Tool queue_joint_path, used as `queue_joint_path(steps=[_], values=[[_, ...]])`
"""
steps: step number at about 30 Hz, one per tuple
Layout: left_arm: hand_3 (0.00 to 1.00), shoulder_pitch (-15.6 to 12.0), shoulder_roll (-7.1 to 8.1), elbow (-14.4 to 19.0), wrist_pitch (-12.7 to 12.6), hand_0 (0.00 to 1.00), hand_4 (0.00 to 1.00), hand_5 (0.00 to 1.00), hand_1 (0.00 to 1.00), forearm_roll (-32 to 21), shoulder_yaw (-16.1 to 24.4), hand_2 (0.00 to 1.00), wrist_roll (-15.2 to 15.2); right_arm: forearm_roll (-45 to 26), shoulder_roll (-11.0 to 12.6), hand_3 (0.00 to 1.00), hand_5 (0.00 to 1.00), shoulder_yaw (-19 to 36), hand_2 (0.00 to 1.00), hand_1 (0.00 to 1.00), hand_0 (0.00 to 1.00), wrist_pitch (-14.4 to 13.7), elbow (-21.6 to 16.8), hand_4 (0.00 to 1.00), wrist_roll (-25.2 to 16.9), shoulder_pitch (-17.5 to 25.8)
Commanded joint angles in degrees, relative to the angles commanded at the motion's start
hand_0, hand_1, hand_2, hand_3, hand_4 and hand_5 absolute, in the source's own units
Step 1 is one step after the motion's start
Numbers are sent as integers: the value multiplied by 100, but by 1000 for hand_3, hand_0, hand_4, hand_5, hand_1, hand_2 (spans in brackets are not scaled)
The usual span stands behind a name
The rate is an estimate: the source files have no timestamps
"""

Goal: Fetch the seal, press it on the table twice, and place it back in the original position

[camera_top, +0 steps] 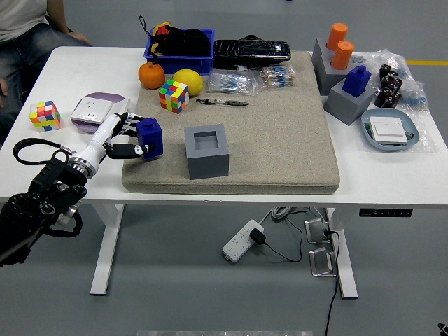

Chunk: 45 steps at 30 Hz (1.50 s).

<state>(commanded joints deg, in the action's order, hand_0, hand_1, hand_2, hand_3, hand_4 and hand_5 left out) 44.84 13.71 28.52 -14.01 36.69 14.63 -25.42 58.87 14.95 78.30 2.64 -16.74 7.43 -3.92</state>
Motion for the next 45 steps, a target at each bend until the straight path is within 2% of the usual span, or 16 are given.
queue_joint_path(steps=[14,45], values=[[593,-72,-73,-35,8,641,684,2,485,-51,-163,462,16,-4,1,655,481,-28,652,694,782,-2,-2,711,1,16],[592,-56,-32,-89,22,640,693,2,486,-101,-314,462,22,6,-28,654,481,73,652,694,782,-6,-3,710,-6,24]])
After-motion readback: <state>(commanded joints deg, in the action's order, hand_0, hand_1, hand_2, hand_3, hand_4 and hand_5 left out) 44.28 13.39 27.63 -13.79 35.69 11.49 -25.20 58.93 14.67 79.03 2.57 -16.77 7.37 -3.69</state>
